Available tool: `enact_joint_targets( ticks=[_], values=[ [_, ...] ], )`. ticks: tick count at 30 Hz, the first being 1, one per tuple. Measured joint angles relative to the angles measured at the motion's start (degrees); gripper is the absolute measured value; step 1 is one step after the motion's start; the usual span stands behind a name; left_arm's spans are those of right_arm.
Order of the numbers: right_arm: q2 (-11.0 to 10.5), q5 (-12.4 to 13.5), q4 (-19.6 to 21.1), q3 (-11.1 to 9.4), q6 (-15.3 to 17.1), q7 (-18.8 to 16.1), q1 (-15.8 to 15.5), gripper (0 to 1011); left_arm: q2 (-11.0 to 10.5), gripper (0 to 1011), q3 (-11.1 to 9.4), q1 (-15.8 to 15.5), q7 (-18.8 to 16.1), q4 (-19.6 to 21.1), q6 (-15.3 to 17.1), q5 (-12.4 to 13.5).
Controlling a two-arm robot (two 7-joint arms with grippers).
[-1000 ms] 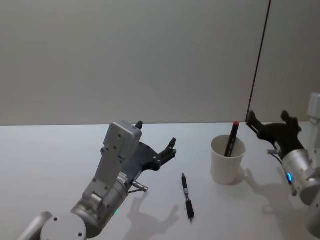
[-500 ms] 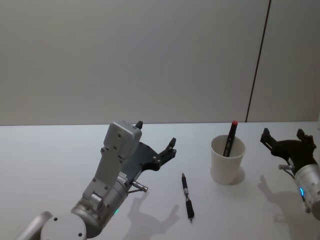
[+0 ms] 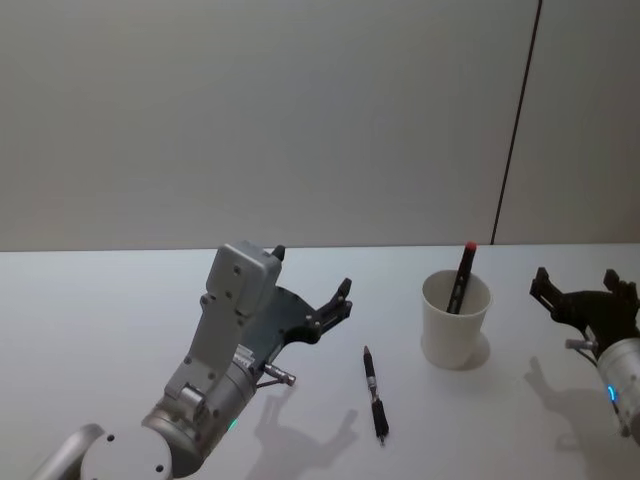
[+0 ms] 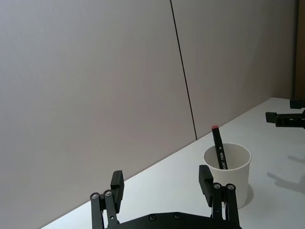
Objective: Place the pen into the pen holder.
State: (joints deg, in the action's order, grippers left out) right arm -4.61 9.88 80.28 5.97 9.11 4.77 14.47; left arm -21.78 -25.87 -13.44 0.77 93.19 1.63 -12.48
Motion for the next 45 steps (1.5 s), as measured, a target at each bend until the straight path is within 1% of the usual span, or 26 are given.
enact_joint_targets(
  ticks=[6, 17, 24, 32, 41, 45],
  values=[
    [-0.1, -0.1, 0.2, -0.1, 0.3, 0.2, -0.3, 1001, 0.0, 1000, 0.2, 0.2, 0.2, 0.1, 1.3, -1.1],
    [-0.1, -0.2, 0.5, -0.1, 0.6, 0.5, -0.5, 1001, 0.0, 1000, 0.7, 0.9, -0.2, 0.1, 5.3, -4.4],
    [-0.2, -0.2, 0.5, -0.1, 0.7, 0.5, -0.6, 1001, 0.1, 1000, 0.9, 1.0, -0.2, -0.6, 6.8, -5.3],
    [-0.2, -0.2, 0.6, -0.1, 0.8, 0.6, -0.6, 1002, 1.2, 999, 1.0, -0.2, 0.7, -2.0, 8.4, -5.3],
    [-0.2, -0.2, 0.6, -0.1, 0.8, 0.6, -0.7, 1001, 3.2, 1000, 1.0, -2.3, 1.3, -4.4, 11.1, -5.3],
    [-0.2, -0.2, 0.6, -0.1, 0.8, 0.6, -0.7, 1001, 4.4, 1000, 0.9, -3.3, 1.3, -5.7, 12.6, -6.0]
  ],
)
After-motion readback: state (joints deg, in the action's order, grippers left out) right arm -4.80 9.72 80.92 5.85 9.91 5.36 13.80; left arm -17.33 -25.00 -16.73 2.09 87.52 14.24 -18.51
